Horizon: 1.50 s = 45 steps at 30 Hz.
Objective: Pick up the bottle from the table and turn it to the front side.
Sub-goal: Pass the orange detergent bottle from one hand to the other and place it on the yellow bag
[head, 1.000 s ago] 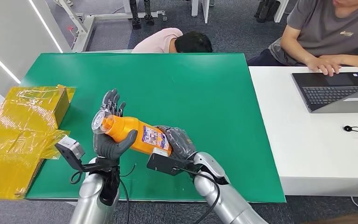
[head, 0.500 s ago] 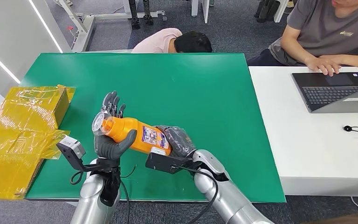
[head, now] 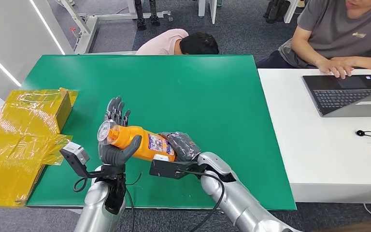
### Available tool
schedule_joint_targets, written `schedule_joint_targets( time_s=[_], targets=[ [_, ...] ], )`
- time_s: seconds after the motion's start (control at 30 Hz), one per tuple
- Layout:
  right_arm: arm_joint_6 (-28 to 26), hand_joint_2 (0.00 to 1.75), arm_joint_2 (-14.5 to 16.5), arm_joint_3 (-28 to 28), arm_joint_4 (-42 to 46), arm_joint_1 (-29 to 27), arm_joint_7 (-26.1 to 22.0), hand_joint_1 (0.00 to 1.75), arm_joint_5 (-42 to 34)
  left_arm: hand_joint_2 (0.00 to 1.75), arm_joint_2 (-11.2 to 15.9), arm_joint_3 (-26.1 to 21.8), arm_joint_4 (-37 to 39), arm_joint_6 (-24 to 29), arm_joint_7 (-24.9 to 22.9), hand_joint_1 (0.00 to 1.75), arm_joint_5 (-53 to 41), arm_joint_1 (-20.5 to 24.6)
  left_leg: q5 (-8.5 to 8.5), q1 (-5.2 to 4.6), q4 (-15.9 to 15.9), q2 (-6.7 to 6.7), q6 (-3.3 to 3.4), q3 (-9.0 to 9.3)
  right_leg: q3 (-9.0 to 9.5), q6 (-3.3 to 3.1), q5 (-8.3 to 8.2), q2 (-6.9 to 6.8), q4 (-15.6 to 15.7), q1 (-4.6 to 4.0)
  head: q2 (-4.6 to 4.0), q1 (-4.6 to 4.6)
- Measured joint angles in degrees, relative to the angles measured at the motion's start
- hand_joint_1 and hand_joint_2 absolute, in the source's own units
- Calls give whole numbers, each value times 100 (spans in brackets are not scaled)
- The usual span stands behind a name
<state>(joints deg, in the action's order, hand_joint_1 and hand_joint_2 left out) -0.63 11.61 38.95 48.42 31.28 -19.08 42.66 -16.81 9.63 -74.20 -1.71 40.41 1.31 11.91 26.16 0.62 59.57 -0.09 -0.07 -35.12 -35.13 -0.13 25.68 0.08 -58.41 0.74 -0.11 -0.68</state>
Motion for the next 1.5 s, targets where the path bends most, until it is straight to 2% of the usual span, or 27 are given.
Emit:
schedule_joint_targets(
  time_s=[0.1,0.13,0.57,0.6,0.63,0.7,0.73,0.77,0.9,1.07,1.23,1.4,1.5],
  targets=[
    [29,175,0,10,-30,7,-11,175,-3,175,0,-3,18,12,0,140,41,-1,0,0,0,0,0,0,0,0,0,0,0,0,0,0],
    [44,175,0,11,-33,7,-13,175,-3,175,0,-3,19,12,1,175,55,-2,0,0,0,0,0,0,0,0,0,0,0,0,0,0],
    [50,175,0,7,-4,-4,22,175,1,175,3,-1,19,-91,22,175,-78,-5,0,0,0,0,0,0,0,0,0,0,0,0,0,0],
    [48,175,0,7,7,-14,28,169,5,175,3,-1,19,-92,22,175,-78,-5,0,0,0,0,0,0,0,0,0,0,0,0,0,0],
    [43,175,0,7,20,-28,37,151,11,175,3,-1,19,-94,22,175,-77,-5,0,0,0,0,0,0,0,0,0,0,0,0,0,0],
    [6,175,0,5,53,-62,62,63,32,175,3,-1,18,-97,22,175,-76,-5,0,0,0,0,0,0,0,0,0,0,0,0,0,0],
    [-33,175,0,5,73,-82,77,25,45,175,2,0,15,-96,22,175,-79,-5,0,0,0,0,0,0,0,0,0,0,0,0,0,0],
    [-85,175,0,4,102,-107,91,0,64,175,2,1,12,-88,21,175,-90,-4,0,0,0,0,0,0,0,0,0,0,0,0,0,0],
    [-411,175,30,4,329,-248,150,0,109,175,5,-4,6,115,-12,175,-134,6,0,0,0,0,0,-1,-1,0,0,0,0,0,0,0],
    [-827,175,121,-77,726,-443,26,0,-238,175,14,-92,-10,311,-15,175,-68,12,0,1,-1,-1,0,-1,-1,0,0,-2,-1,-1,0,-1],
    [-1901,175,172,-305,1227,-717,-382,0,-523,175,30,-238,-169,405,-15,175,71,-18,0,0,-1,-1,0,-2,-1,0,0,-2,0,0,0,1],
    [-2352,175,172,-393,1610,-988,-787,0,-832,175,61,-296,-290,540,-15,175,-64,-30,0,0,-1,-2,0,-3,-1,0,0,-3,0,0,0,0],
    [-2711,175,163,-415,1881,-1196,-1140,0,-1127,175,131,-296,-468,917,-15,175,-442,-40,0,0,-1,0,0,-2,-2,0,0,-1,0,0,0,0]
  ],
)
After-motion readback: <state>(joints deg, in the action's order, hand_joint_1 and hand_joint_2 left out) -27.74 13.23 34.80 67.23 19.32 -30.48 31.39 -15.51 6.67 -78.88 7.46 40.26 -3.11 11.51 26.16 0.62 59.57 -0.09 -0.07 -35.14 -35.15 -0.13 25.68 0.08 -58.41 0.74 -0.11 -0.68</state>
